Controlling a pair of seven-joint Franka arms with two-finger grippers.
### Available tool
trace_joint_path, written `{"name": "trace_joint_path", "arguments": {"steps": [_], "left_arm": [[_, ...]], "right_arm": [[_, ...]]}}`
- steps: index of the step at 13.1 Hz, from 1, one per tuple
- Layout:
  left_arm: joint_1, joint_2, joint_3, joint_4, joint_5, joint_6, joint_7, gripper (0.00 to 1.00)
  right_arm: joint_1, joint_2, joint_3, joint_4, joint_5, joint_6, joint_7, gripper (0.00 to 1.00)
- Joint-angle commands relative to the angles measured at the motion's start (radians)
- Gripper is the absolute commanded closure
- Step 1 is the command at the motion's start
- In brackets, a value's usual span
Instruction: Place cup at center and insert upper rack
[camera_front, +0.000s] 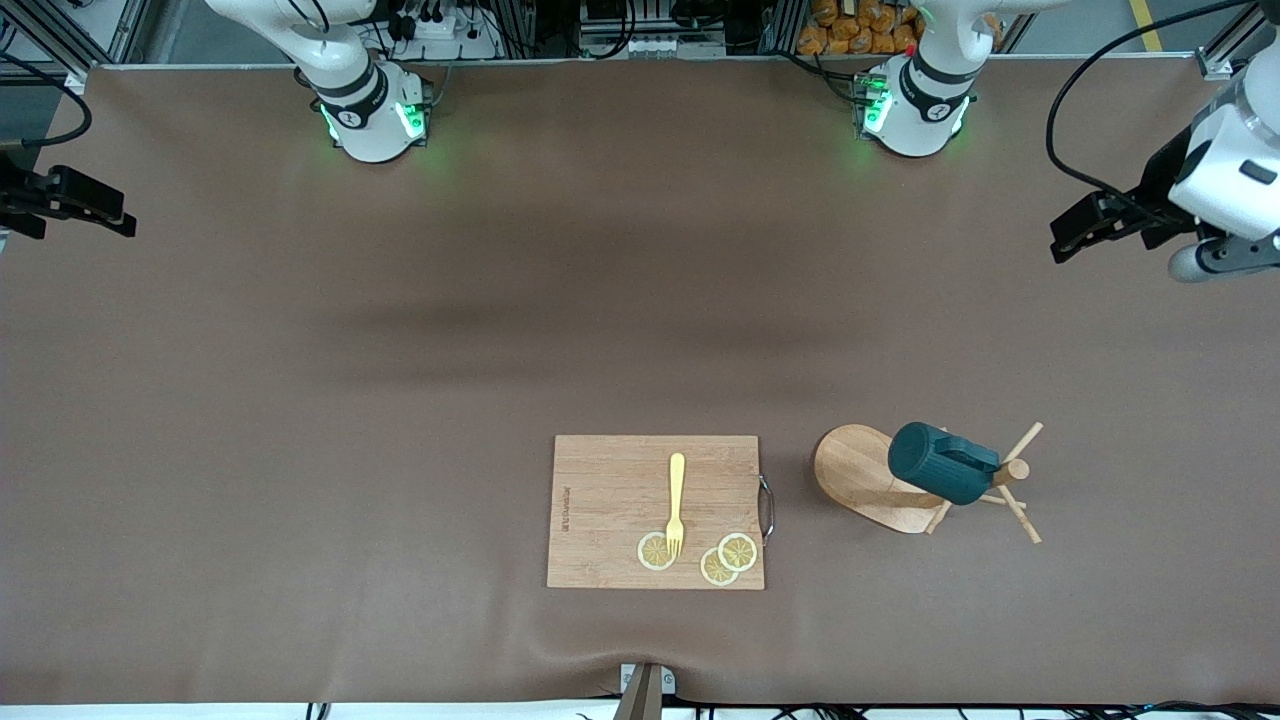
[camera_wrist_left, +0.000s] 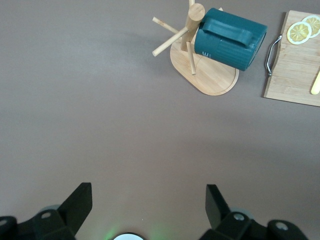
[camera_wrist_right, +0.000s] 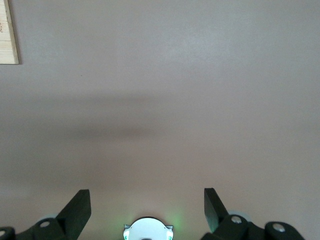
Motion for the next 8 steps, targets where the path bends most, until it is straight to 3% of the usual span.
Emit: {"name": "trace_joint_path", "arguments": {"steps": [1,8], "left_arm": [[0.006,-0.051,0.019,-0.039,0.007,-0.002,0.018,0.00],[0.004,-0.041,0.026,-0.016,0.003,-0.002,0.051,0.00]], "right_arm": [[0.001,-0.015,0.000,-0.010,-0.015,-0.005,0.006,0.00],[-0.001,-0.020,-0.001,-0.002,-0.010,-0.005,0.006,0.00]]}}
